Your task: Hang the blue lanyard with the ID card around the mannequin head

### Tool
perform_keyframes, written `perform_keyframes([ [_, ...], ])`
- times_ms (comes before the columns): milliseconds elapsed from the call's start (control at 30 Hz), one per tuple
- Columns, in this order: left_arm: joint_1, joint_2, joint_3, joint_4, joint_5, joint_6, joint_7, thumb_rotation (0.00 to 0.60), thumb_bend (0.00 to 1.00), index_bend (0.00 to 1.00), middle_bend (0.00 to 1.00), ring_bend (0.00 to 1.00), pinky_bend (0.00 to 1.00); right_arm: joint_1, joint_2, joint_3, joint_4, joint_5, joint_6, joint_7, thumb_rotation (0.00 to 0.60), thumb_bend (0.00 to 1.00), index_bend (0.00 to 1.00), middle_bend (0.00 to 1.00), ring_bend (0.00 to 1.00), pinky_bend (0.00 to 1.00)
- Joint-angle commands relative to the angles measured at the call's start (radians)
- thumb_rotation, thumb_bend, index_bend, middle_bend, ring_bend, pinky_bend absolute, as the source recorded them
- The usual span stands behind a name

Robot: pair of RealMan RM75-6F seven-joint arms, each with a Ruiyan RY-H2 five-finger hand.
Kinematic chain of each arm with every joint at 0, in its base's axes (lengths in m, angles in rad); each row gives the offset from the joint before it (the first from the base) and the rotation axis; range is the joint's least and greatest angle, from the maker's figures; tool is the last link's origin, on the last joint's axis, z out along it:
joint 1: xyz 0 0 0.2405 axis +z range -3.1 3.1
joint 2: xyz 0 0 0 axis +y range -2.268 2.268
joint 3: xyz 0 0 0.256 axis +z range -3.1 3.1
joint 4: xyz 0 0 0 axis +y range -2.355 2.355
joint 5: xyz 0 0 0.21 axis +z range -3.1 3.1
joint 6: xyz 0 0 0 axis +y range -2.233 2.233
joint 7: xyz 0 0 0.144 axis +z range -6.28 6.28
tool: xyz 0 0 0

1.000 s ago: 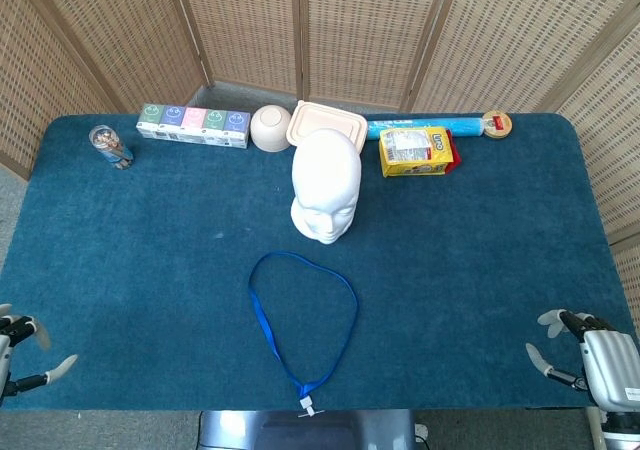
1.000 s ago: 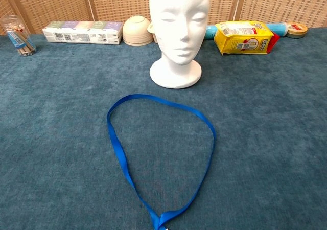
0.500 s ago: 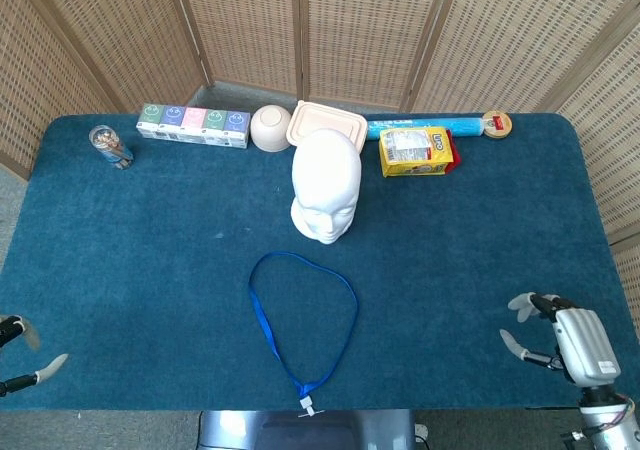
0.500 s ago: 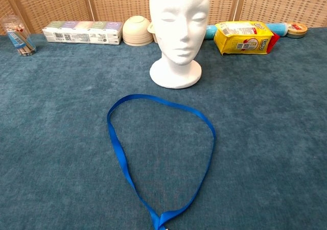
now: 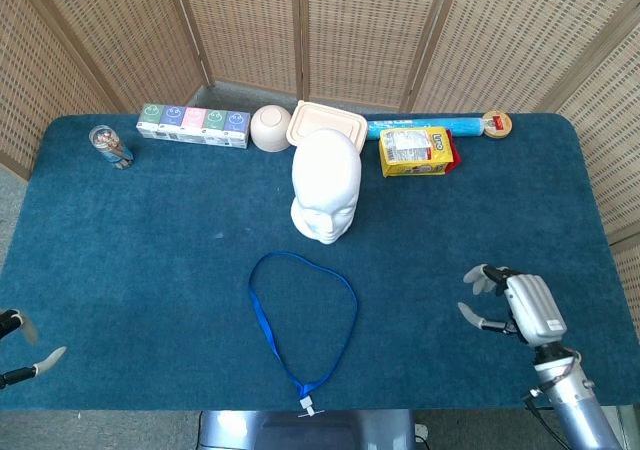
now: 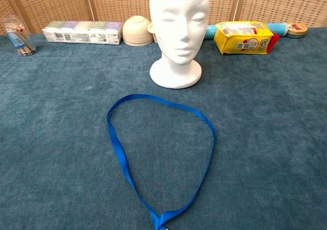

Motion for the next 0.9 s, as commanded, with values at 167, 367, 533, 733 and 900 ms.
perform_keyframes([
  [167,-0.025,-0.003,-0.016,-0.008,-0.025,-0.036,0.024,0.336,0.11,0.60,0.50,0.37,0.16,0.037,-0.102,0.036,0.016,0.073,-0.016,-0.118,0.408,0.32,0.41,0.57,0.61,0.65],
  [367,-0.051,-0.002,-0.033,-0.018,-0.042,-0.064,0.043,0.339,0.11,0.60,0.50,0.37,0.16,0.063,-0.222,0.059,0.049,0.122,-0.002,-0.211,0.406,0.32,0.41,0.61,0.69,0.76],
  [533,-0.066,0.000,-0.042,-0.020,-0.054,-0.080,0.053,0.340,0.11,0.60,0.50,0.37,0.16,0.076,-0.301,0.075,0.091,0.145,0.024,-0.261,0.406,0.32,0.43,0.65,0.76,0.84],
  [733,-0.079,0.007,-0.053,-0.016,-0.067,-0.090,0.053,0.339,0.11,0.60,0.50,0.37,0.16,0.093,-0.384,0.075,0.156,0.153,0.040,-0.327,0.404,0.30,0.44,0.76,0.92,0.98],
  [900,-0.093,0.008,-0.059,-0.013,-0.070,-0.102,0.055,0.339,0.11,0.60,0.50,0.37,0.16,0.119,-0.447,0.081,0.201,0.162,0.028,-0.363,0.406,0.28,0.45,0.84,0.99,1.00],
])
